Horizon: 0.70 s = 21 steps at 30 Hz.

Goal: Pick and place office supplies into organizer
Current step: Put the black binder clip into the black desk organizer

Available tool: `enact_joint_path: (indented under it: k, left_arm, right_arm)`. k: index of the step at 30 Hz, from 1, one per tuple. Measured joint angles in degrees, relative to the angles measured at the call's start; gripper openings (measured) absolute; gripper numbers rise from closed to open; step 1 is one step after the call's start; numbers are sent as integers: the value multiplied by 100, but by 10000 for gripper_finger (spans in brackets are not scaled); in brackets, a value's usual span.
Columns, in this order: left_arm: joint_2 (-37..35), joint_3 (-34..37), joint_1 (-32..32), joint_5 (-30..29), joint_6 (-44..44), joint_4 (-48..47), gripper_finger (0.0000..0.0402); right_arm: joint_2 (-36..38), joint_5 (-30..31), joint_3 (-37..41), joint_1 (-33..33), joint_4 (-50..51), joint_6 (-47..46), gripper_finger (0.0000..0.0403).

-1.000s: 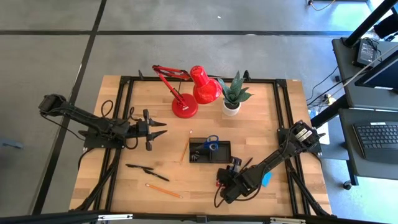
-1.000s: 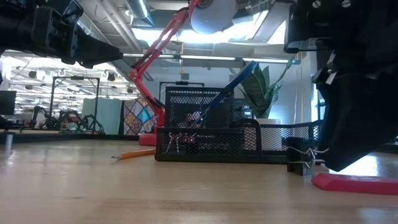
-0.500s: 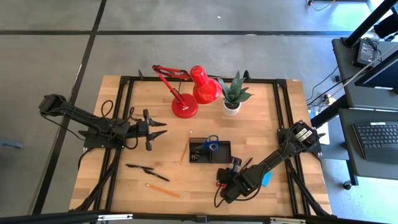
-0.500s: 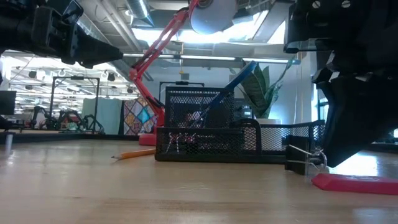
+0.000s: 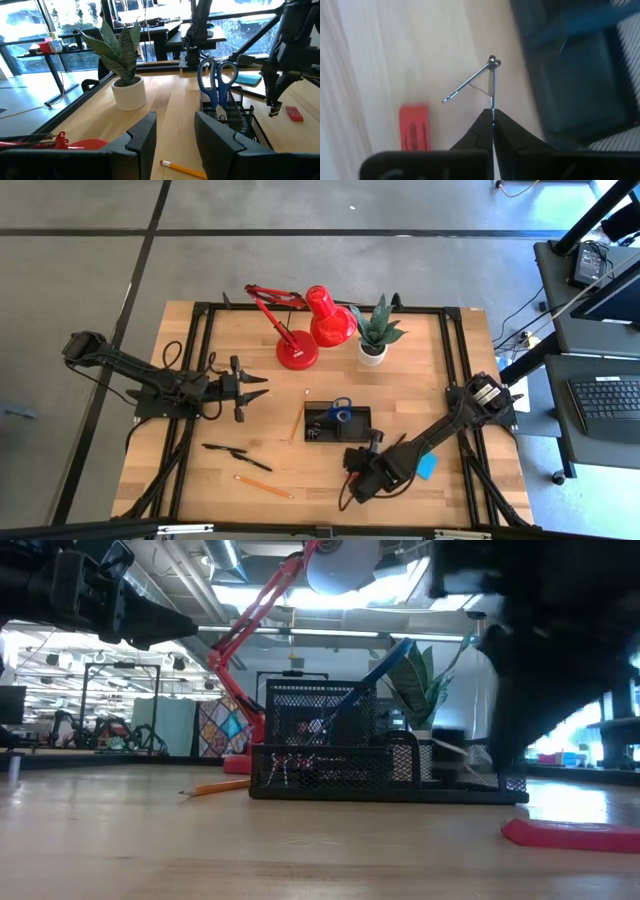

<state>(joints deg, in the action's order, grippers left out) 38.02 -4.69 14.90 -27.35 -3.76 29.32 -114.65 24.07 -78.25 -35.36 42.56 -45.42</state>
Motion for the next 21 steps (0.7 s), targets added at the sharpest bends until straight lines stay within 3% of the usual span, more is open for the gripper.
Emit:
enact_joint_path:
  k: [10, 21]
  left_arm:
    - [-1, 0, 0, 0, 0, -131, 127]
    - [0, 0, 0, 0, 0, -139, 127]
  right_arm:
    - [9, 529, -645, 446, 16, 1581, 2]
    - [-36, 1039, -683, 766, -17, 2819, 1]
